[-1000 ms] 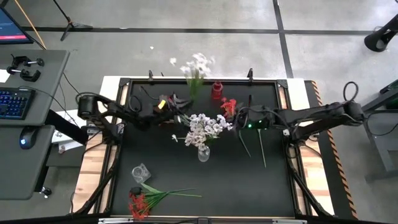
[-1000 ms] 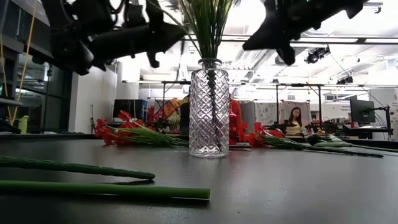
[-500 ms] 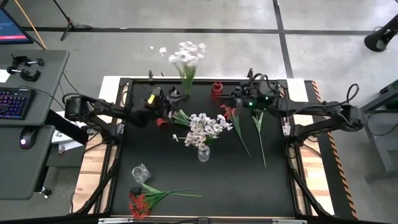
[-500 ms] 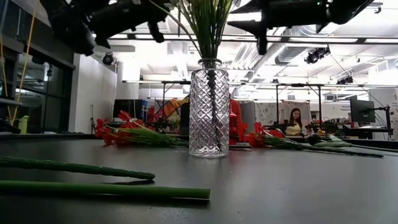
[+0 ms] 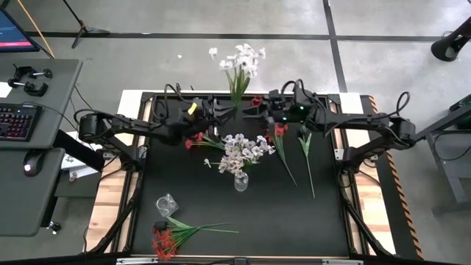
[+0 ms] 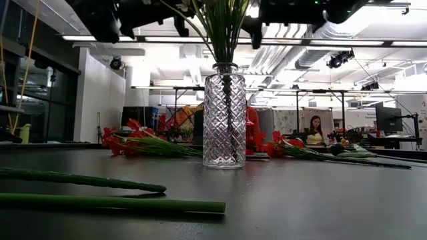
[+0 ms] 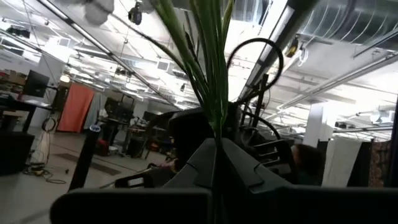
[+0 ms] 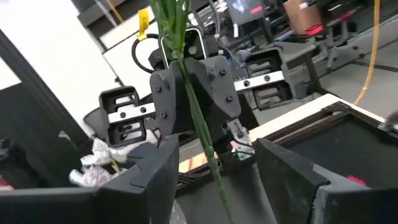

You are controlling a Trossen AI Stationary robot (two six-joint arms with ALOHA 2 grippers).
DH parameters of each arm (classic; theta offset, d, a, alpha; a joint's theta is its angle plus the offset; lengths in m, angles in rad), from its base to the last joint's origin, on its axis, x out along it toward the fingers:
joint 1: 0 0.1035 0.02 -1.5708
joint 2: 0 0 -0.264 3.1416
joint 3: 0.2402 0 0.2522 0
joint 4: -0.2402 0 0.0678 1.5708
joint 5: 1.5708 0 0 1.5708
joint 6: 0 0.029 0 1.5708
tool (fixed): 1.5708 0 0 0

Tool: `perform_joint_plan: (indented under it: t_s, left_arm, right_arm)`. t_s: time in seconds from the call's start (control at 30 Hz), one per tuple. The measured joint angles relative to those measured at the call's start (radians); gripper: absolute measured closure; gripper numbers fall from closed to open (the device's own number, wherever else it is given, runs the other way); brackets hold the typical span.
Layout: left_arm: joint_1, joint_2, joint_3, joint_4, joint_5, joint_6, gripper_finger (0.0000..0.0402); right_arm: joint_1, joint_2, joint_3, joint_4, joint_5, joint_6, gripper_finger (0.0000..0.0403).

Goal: Sort flowers into vase by color
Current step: Put the white flowers into the right transparent vase

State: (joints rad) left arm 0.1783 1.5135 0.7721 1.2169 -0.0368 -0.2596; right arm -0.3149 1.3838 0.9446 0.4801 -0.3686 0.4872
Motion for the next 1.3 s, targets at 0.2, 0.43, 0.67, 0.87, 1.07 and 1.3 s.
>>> perform_joint_plan:
  t_s: [0.2, 0.43, 0.67, 0.87, 1.07, 1.3]
  left_arm:
    - [-0.003, 0.0, 0.004, -0.007, 0.0, 0.0, 0.0401]
    - [-0.01, 0.0, 0.004, -0.01, 0.0, 0.0, 0.0401]
    - [-0.008, 0.0, 0.004, -0.017, 0.0, 0.0, 0.0401]
    - [-0.005, 0.0, 0.004, -0.025, 0.0, 0.0, 0.0401]
    - [-0.002, 0.0, 0.005, -0.051, 0.002, 0.0, 0.0401]
    - [-0.003, 0.0, 0.005, -0.059, 0.002, -0.001, 0.0401]
  right_arm:
    - [0.0, 0.07, 0.102, -0.07, -0.063, -0.06, 0.0215]
    - [0.001, 0.079, 0.144, -0.11, -0.086, -0.103, 0.0242]
    - [0.001, 0.079, 0.143, -0.117, -0.088, -0.092, 0.0273]
    - [0.021, 0.079, 0.143, -0.119, -0.088, -0.094, 0.0285]
    - [0.029, 0.079, 0.143, -0.112, -0.084, -0.111, 0.0286]
    - [0.029, 0.079, 0.142, -0.113, -0.084, -0.122, 0.0317]
